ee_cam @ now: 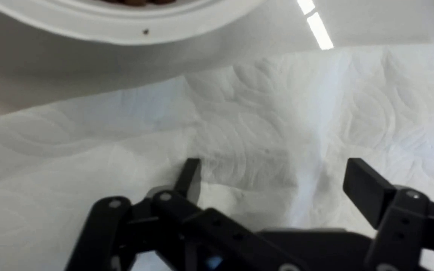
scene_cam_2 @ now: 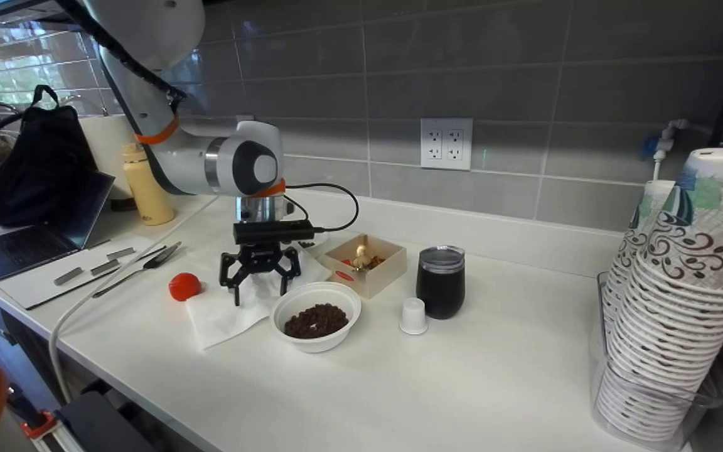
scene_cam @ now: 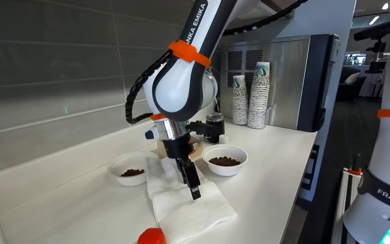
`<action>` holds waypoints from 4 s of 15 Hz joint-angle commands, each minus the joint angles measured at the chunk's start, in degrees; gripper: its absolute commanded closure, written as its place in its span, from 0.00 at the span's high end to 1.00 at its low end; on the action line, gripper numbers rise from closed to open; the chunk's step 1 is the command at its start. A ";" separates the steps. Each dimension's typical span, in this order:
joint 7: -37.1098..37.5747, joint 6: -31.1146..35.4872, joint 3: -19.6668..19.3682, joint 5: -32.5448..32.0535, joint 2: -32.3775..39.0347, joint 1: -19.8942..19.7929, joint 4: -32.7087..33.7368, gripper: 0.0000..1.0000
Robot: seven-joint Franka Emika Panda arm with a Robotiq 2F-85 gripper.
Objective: Use the paper towel to clean the left part of the counter
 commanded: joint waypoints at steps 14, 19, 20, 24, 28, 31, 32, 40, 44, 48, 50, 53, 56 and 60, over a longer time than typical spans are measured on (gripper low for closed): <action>-0.35 -5.44 3.40 2.27 -4.47 -4.59 0.21 0.02; -1.03 -11.65 3.59 6.30 -13.77 -4.79 -2.63 0.02; -1.19 -12.66 3.36 7.09 -15.85 -4.42 -3.20 0.02; 2.84 -15.63 1.39 9.17 -27.33 -3.17 -7.99 0.02; 6.89 -17.47 -3.40 12.40 -39.47 -3.01 -14.67 0.02; 9.01 -19.99 -9.44 11.19 -47.14 -4.97 -18.81 0.02; 9.95 -20.44 -11.39 10.25 -49.09 -5.92 -19.72 0.02; 13.52 -16.33 -25.36 4.38 -50.18 -18.77 -17.88 0.02; 19.79 -10.25 -27.18 3.70 -44.64 -22.84 -15.67 0.02; 24.07 -3.89 -27.14 4.26 -35.66 -23.10 -15.15 0.02; 22.88 -0.10 -27.65 5.55 -30.29 -21.98 -15.03 0.02; 23.82 3.03 -27.12 6.02 -23.86 -22.27 -14.64 0.02; 25.67 4.61 -26.46 5.51 -17.81 -22.93 -13.70 0.02; 26.68 5.95 -25.38 5.90 -10.71 -23.16 -11.38 0.02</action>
